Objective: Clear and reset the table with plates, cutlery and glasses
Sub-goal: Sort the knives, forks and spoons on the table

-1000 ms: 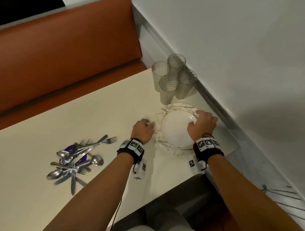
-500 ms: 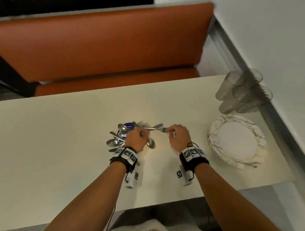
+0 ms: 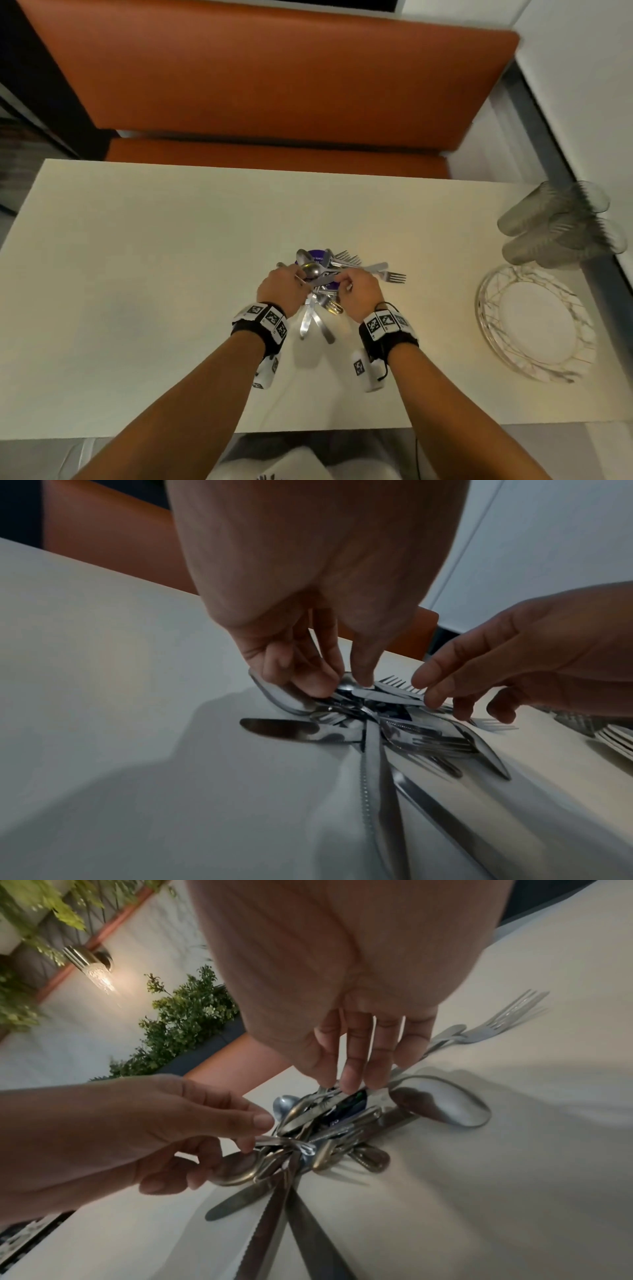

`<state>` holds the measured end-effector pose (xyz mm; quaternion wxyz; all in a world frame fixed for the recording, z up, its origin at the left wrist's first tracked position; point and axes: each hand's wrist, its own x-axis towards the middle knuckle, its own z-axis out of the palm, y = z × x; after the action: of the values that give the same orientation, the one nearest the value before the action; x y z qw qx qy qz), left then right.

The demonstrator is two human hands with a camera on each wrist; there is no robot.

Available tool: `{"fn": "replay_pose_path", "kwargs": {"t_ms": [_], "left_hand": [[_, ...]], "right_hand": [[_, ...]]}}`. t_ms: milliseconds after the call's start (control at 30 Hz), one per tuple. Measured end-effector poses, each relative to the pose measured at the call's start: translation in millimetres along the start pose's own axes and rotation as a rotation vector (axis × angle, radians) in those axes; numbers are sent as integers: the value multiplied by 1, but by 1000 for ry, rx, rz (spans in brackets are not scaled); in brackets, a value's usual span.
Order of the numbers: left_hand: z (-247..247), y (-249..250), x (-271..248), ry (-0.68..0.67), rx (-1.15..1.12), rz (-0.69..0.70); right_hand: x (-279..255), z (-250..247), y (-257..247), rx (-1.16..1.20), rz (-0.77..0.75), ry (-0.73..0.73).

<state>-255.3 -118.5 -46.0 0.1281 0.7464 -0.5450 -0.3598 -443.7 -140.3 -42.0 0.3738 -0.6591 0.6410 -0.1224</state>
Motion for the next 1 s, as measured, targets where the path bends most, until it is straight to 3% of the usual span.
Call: {"fn": "replay_pose_path", "kwargs": {"t_ms": [133, 400, 533, 767, 833, 1000], "left_hand": [[4, 9, 5, -49, 176, -9], [-1, 10, 10, -6, 142, -29], [-13, 2, 10, 5, 6, 16], [-38, -5, 8, 109, -496, 32], [-45, -3, 8, 134, -616, 23], [-66, 2, 5, 225, -666, 93]], "right_hand": [[7, -4, 8, -37, 20, -22], [18, -4, 25, -240, 107, -50], [20, 1, 32, -241, 206, 3], [17, 2, 31, -295, 165, 19], [15, 1, 27, -268, 127, 92], [8, -3, -4, -230, -29, 272]]}}
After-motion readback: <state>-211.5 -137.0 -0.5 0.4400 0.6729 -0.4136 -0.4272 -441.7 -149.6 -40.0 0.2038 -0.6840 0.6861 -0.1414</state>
